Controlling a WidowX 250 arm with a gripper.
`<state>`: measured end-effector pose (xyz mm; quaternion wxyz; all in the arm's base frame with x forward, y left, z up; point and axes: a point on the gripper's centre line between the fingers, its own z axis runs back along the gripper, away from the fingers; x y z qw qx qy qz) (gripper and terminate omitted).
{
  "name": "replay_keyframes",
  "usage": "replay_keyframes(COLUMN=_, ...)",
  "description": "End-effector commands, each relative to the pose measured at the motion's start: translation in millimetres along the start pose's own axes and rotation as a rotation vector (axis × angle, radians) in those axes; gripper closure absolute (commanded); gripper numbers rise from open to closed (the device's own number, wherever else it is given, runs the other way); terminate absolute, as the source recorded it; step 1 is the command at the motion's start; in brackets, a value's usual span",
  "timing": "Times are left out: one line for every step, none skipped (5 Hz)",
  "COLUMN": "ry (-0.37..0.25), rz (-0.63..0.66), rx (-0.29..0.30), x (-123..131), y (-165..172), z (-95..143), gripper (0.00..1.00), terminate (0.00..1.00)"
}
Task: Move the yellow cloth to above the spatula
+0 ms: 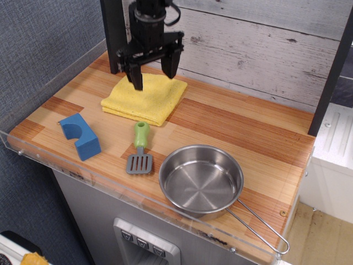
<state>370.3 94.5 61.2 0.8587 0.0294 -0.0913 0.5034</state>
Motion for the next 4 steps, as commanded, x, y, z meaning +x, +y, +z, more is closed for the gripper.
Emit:
replay_keyframes(ry=-0.092, rz=0.016, rx=-0.126, x=1.4, y=-2.0, z=62.0, gripper=0.00, terminate=0.00)
replay_keyframes(ry=-0.110, rz=0.020, rx=-0.152, x=-0.3, y=0.3, z=75.3, gripper=0.00, terminate=0.00)
replay_keyframes(ry=-0.116, rz=0.016, rx=-0.177, x=-1.7, y=1.2, z=84.0, gripper=0.00, terminate=0.00)
replay_keyframes(ry=-0.118, rz=0.002, rx=-0.188, x=-4.4, y=0.5, z=86.2, gripper=0.00, terminate=0.00)
